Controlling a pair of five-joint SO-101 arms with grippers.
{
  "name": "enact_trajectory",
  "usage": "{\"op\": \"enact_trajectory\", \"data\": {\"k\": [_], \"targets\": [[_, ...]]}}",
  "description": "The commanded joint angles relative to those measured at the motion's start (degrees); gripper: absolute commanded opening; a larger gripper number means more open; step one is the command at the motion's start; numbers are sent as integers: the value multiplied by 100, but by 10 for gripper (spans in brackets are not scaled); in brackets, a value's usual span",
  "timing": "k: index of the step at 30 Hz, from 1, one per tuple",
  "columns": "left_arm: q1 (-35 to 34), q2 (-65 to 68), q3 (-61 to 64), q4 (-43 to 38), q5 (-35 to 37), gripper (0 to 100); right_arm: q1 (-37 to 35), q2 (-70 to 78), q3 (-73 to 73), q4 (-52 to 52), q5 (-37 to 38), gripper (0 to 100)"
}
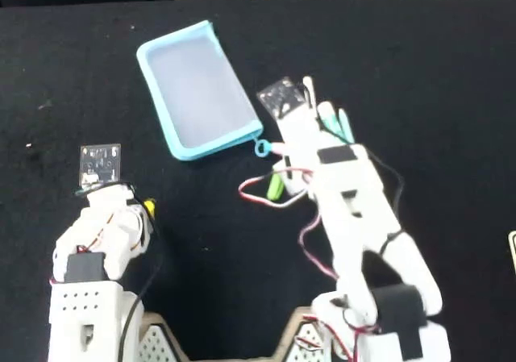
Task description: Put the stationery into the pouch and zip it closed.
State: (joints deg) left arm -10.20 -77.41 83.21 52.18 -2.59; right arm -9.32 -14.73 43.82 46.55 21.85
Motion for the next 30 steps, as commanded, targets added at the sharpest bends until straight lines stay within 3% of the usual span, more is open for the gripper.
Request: {"op": "enact_trajectory", "data": {"k": [1, 12, 18, 26, 30], "targets": [[-4, -70, -40, -9, 9, 182, -18, 259, -655, -114, 70, 239], [-4, -70, -31, -9, 9, 182, 62, 1640, -2325, 941, 695, 219], [-4, -70, -22, -18, 9, 182, 229, 2158, -2527, 914, 1503, 219], [-4, -70, -22, -26, 9, 182, 229, 2431, -2519, 826, 1512, 208], [-4, -70, -22, -26, 9, 182, 237, 2413, -2527, 826, 1503, 2]]}}
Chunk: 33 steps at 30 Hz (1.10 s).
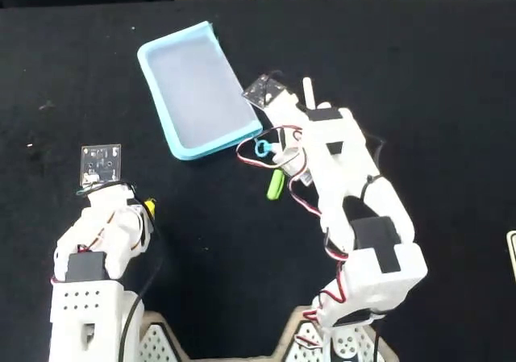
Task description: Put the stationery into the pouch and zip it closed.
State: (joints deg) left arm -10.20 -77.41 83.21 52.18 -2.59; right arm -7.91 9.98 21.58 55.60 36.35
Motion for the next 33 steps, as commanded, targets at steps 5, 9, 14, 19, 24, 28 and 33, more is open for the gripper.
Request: {"op": "enact_trajectory", "data": {"k": [5, 9, 14, 19, 24, 28, 33], "targets": [[-4, -70, -22, -18, 9, 182, 237, -136, -286, 88, 53, 11], [-4, -70, -22, -18, 0, 182, 510, -910, -136, 536, -211, 11], [-4, -70, -22, -26, 0, 182, 369, -2545, 980, 1002, -334, 11], [-4, -70, -22, -18, 0, 182, -132, -4101, 2554, 1336, -343, 11], [-4, -70, -22, -9, 0, 182, -281, -5270, 3776, 1468, -299, 15], [-4, -70, -22, -18, 0, 182, -290, -5437, 4365, 1468, 158, 21], [-4, -70, -22, -26, 0, 182, -281, -5068, 4514, 1468, 510, 171]]}}
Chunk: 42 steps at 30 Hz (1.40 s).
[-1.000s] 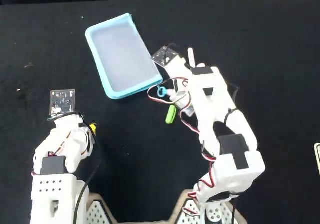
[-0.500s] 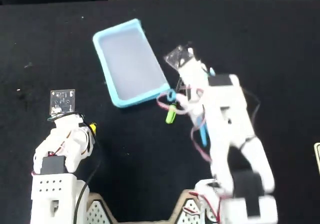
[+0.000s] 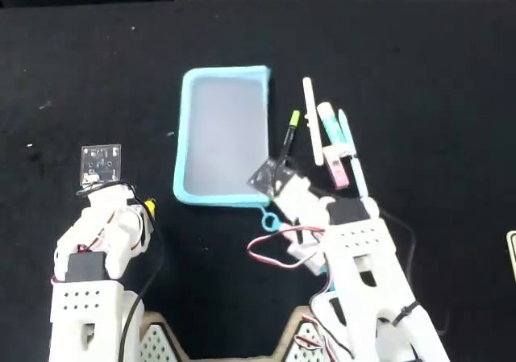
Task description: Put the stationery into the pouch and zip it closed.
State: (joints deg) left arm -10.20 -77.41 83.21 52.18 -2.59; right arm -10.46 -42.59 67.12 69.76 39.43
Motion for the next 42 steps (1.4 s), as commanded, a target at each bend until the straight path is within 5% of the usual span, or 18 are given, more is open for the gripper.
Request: {"op": "enact_trajectory", "data": {"k": [1, 10, 18, 33, 42], "targets": [[-4, -70, -22, -26, 0, 182, -26, 242, -119, 88, 202, 191], [-4, -79, 40, -44, 0, 182, -299, 338, -1552, 1020, -510, 198], [-4, -79, 48, -44, 0, 182, -818, 356, 84, -1530, -501, 198], [-4, -79, 57, -44, 0, 182, -642, 2009, -462, -1978, -501, 197], [-4, -79, 31, -44, 0, 182, -501, 2809, -1015, -1785, -501, 9]]}}
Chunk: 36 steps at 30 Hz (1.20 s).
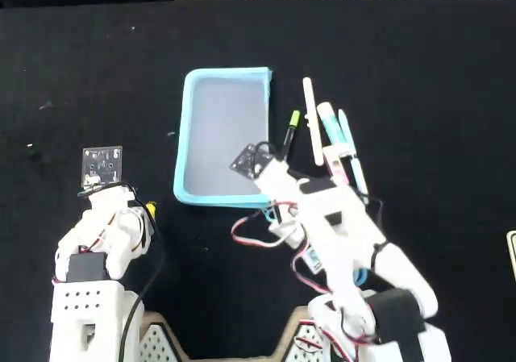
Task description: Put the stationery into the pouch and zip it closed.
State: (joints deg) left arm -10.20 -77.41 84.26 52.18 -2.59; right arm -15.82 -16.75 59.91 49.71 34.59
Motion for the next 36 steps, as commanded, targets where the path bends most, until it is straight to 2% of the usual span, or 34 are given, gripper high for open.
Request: {"op": "enact_trajectory", "data": {"k": [1, 8, 15, 19, 23, 27, 36], "targets": [[-4, -79, -75, -44, 0, 182, 44, 207, -330, 246, -18, 14], [-198, -79, -602, 79, 0, 182, 44, -1059, -1174, 1503, -35, 11], [-391, -79, -2018, 44, -185, 182, -264, -2624, -1262, 1609, -44, 11], [110, -18, -2598, 0, -211, 182, -492, -3204, -1288, 1618, -53, 11], [796, 62, -2413, -607, -316, 183, -642, -3609, -1385, 1653, -53, 11], [998, 721, -2053, -1371, -730, 183, -624, -3925, -1455, 1705, -62, 11], [1191, 3147, -2536, -1925, -642, 183, -659, -4233, -1508, 1653, -88, 11]]}}
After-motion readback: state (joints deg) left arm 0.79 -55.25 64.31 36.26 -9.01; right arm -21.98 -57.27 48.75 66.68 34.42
